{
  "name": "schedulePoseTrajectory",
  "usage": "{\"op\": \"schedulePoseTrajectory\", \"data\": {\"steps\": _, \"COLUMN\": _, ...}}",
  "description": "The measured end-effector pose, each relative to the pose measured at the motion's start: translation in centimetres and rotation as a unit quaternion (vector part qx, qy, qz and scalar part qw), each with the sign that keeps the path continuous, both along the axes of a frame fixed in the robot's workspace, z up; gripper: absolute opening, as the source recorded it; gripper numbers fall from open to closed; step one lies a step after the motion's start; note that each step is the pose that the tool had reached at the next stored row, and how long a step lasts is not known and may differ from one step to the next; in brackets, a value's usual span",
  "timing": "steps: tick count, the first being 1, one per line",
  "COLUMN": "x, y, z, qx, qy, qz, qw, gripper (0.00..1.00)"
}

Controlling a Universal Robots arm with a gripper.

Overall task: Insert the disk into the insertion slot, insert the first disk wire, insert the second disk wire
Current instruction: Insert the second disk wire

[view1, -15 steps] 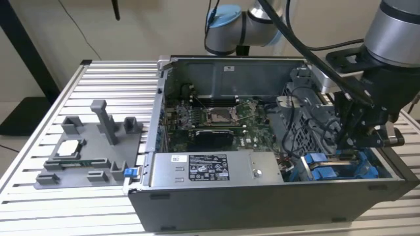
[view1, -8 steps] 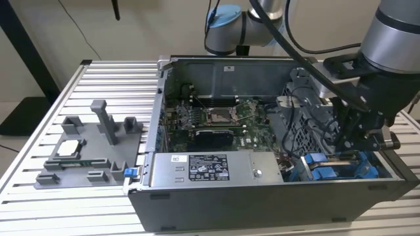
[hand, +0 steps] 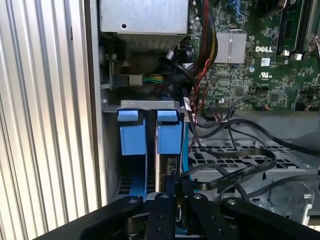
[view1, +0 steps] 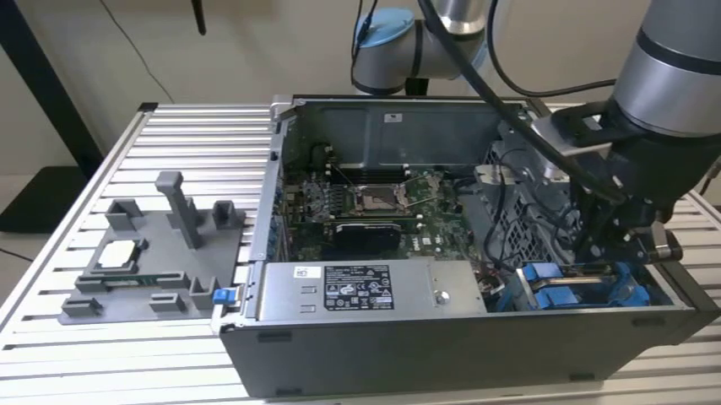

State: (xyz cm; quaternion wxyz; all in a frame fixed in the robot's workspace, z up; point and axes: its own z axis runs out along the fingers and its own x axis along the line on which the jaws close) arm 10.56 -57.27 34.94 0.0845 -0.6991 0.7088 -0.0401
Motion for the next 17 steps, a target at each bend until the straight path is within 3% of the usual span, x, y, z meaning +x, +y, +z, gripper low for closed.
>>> {"op": "schedulePoseTrajectory", "data": {"steps": 4, "x": 0.01, "y": 0.00, "z": -0.32, "qx": 0.0006, "qy": -0.0047, "qz": 0.001, "qw": 1.0000, "gripper": 0.00}}
{"op": "schedulePoseTrajectory", "data": {"steps": 17, "x": 0.03, "y": -0.07, "z": -0.84, "qx": 0.0007, "qy": -0.0049, "qz": 0.001, "qw": 1.0000, "gripper": 0.00}}
